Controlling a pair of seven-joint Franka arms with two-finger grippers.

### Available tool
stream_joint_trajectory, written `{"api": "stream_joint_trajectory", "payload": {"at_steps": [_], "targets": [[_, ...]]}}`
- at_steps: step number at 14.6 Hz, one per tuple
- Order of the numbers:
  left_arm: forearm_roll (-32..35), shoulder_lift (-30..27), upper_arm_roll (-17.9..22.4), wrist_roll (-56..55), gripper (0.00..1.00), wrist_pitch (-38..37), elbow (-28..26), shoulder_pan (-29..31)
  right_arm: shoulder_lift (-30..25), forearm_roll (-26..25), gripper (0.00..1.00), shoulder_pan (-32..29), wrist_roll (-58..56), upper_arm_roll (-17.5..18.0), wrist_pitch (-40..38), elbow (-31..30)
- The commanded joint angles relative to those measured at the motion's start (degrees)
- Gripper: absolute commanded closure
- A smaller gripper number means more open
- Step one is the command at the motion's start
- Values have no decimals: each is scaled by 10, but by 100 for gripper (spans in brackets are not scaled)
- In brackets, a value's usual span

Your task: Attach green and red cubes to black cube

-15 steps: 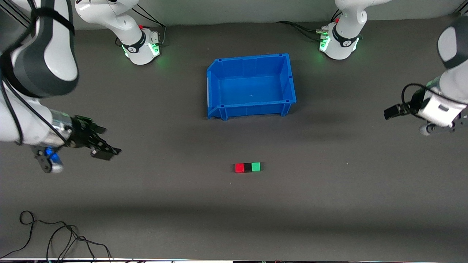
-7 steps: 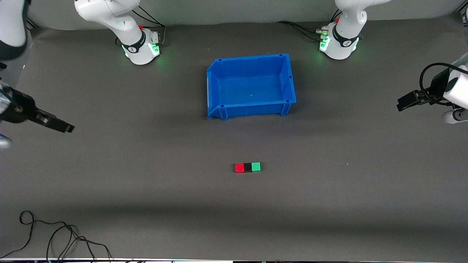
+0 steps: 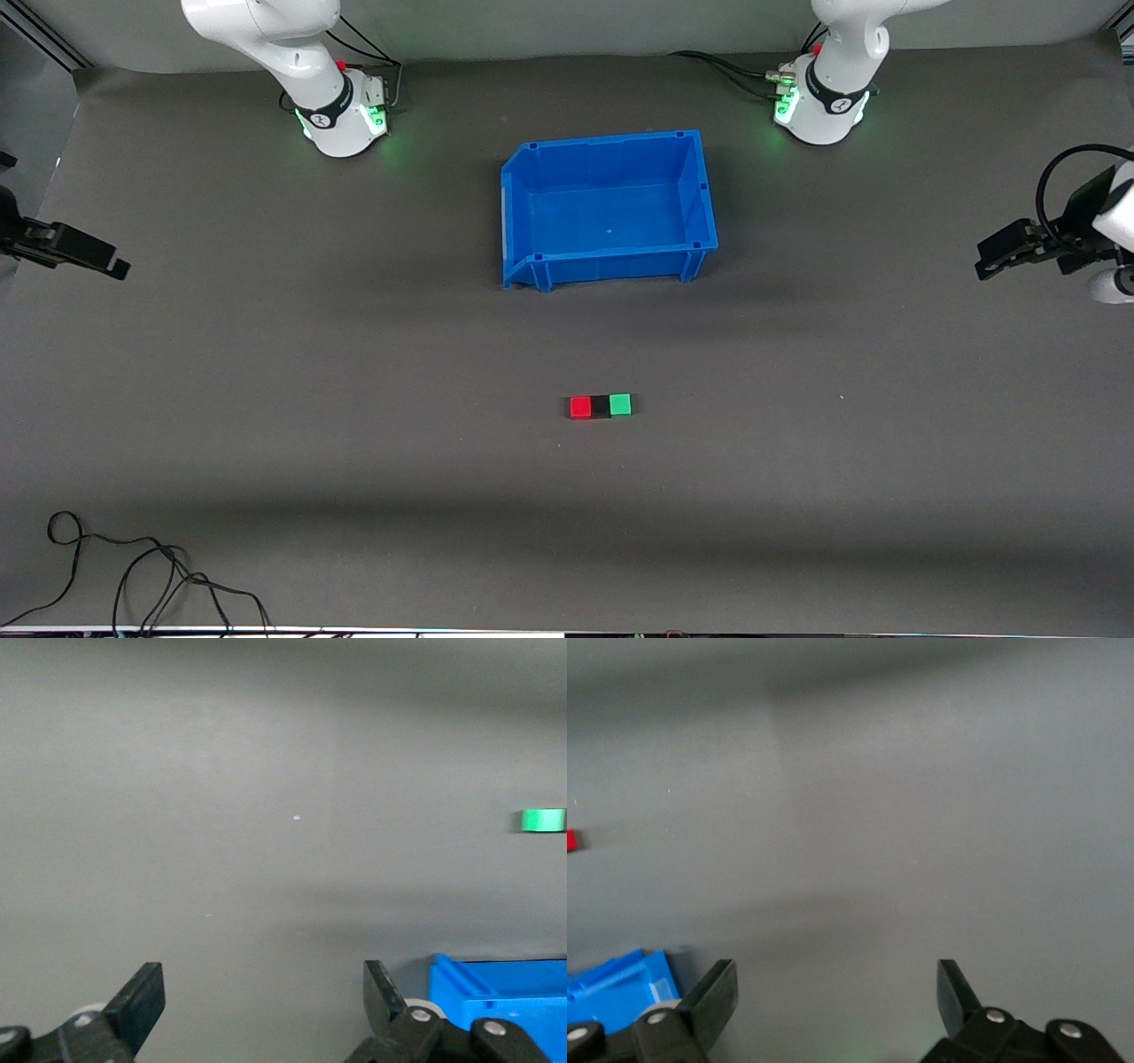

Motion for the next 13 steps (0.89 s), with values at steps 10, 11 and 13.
{"api": "stream_joint_trajectory", "payload": {"at_steps": [10, 11, 13], "targets": [[33, 13, 5, 56, 0, -19, 9, 3, -17, -13, 0, -11, -88, 14, 19, -16], [38, 13, 5, 56, 0, -19, 7, 3, -17, -13, 0, -11, -89, 13, 19, -16], [38, 11, 4, 57, 0, -18, 5, 3, -15, -13, 0, -11, -90, 13, 23, -16]]}}
